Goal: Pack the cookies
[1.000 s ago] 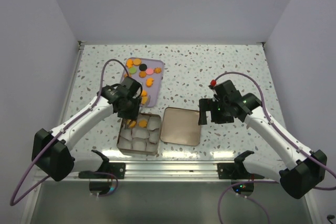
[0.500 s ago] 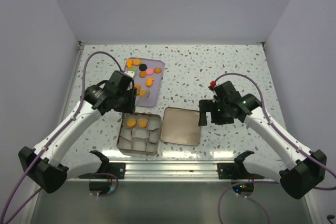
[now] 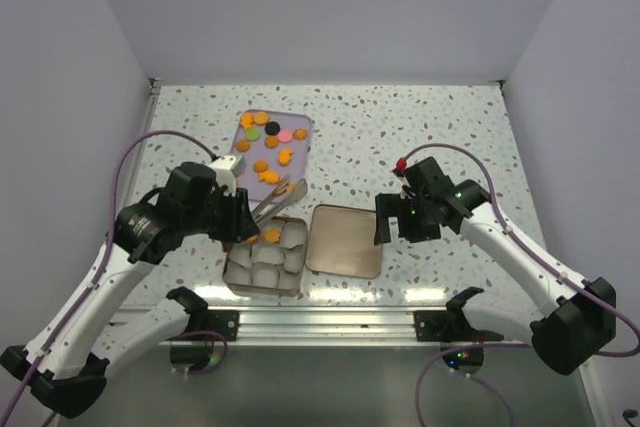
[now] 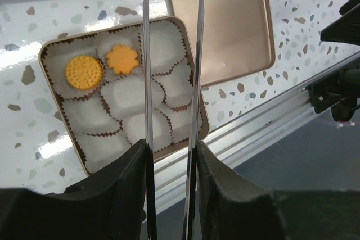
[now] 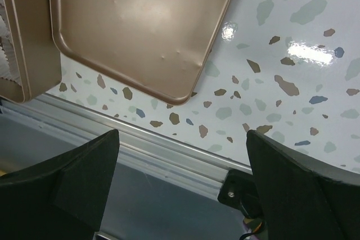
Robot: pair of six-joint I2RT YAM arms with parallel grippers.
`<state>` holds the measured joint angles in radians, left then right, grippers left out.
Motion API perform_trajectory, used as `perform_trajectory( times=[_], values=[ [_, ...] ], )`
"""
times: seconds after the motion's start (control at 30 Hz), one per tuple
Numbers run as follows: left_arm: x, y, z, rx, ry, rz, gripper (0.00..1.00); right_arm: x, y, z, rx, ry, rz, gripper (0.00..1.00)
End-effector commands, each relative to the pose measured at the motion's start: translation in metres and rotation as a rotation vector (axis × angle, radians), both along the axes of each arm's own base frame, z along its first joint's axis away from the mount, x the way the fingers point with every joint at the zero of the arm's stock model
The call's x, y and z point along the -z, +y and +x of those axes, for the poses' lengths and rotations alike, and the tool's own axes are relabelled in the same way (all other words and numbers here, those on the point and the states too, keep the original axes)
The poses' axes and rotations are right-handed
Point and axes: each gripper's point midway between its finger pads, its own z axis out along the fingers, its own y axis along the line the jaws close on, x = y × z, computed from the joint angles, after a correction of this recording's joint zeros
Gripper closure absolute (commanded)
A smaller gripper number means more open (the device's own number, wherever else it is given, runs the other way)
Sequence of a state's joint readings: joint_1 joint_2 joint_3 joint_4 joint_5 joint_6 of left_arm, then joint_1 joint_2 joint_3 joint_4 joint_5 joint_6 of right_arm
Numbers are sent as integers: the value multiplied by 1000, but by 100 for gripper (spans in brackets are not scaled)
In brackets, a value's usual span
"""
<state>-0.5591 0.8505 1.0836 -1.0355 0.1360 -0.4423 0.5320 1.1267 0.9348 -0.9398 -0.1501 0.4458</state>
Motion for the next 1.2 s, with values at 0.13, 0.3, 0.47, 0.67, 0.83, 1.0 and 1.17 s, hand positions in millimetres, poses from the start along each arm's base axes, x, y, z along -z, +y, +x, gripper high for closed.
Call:
perform_trajectory(
  times=[0.13,0.3,0.47,0.67,0.83,1.0,1.17],
  values=[
    [11,0,-33,13,60,-92,72,2,11,0,-7,12,46,1],
    [21,5,-40,8,83,-69,72,6,13,0,-1,26,54,2],
    [29,9,-43,4,105,-49,69,8,14,-2,-1,39,58,2],
    [40,11,-47,-11,132,-43,67,9,14,-3,2,44,57,2],
    [40,10,-48,-9,126,-52,65,9,14,-2,1,46,55,2],
    [40,7,-47,1,126,-65,63,9,14,-2,-1,47,52,2],
    [43,5,-45,5,129,-63,61,10,14,-2,1,48,50,2]
  ],
)
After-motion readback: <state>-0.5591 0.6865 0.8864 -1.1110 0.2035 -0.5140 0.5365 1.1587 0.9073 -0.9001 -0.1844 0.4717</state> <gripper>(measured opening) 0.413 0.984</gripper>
